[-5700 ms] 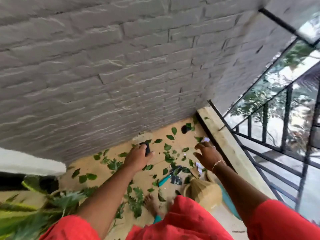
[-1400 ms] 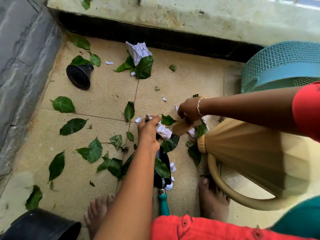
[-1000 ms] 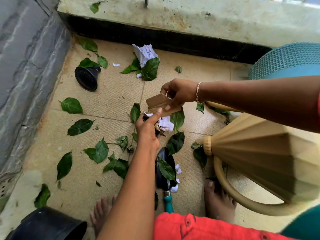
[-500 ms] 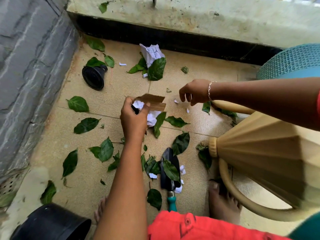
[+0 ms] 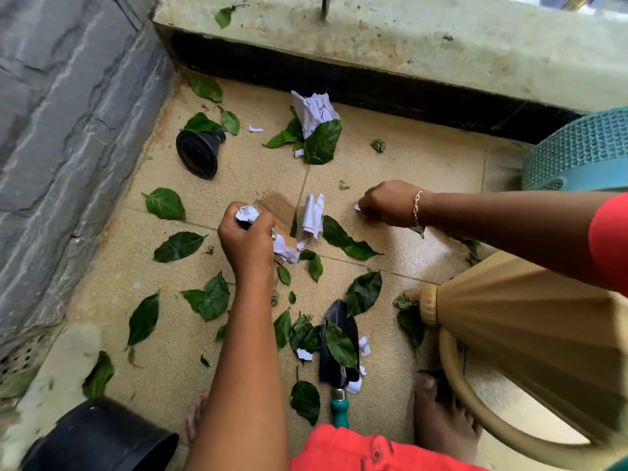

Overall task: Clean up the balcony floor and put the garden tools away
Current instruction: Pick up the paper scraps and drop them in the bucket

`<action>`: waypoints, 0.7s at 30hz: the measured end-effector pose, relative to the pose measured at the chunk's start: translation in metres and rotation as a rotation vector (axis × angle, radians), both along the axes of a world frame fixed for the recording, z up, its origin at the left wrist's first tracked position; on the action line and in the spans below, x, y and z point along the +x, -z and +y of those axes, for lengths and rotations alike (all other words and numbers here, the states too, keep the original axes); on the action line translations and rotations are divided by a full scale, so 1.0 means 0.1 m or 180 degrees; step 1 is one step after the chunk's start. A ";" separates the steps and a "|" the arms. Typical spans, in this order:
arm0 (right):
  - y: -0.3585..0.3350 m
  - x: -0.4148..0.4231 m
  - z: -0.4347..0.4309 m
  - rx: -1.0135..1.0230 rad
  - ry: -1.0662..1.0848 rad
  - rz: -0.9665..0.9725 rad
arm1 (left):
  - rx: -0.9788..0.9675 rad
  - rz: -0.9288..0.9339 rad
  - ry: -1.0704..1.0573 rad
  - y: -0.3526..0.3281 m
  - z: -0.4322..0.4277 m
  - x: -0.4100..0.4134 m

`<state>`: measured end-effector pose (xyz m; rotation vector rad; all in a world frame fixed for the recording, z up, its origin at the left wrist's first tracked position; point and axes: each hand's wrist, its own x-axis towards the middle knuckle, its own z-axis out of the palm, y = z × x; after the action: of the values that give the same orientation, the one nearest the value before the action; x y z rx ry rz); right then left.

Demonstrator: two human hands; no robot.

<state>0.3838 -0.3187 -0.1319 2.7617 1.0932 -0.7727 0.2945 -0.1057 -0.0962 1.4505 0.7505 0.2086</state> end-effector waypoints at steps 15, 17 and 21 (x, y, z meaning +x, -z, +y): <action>0.02 0.12 0.22 0.0237 0.0423 -0.0028 | 0.2217 0.1594 0.2033 0.23 -0.39 0.20; 0.02 0.11 0.22 0.0388 0.0626 0.0001 | 0.2484 0.1640 0.1911 0.25 -0.41 0.18; -0.18 0.07 0.31 0.1561 0.1416 0.0508 | 0.1317 0.1238 0.1011 0.18 -0.21 0.23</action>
<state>0.3907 -0.2878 -0.1139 3.4871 0.7730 -0.8767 0.3173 -0.1267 -0.1142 2.0159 0.8034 -0.1808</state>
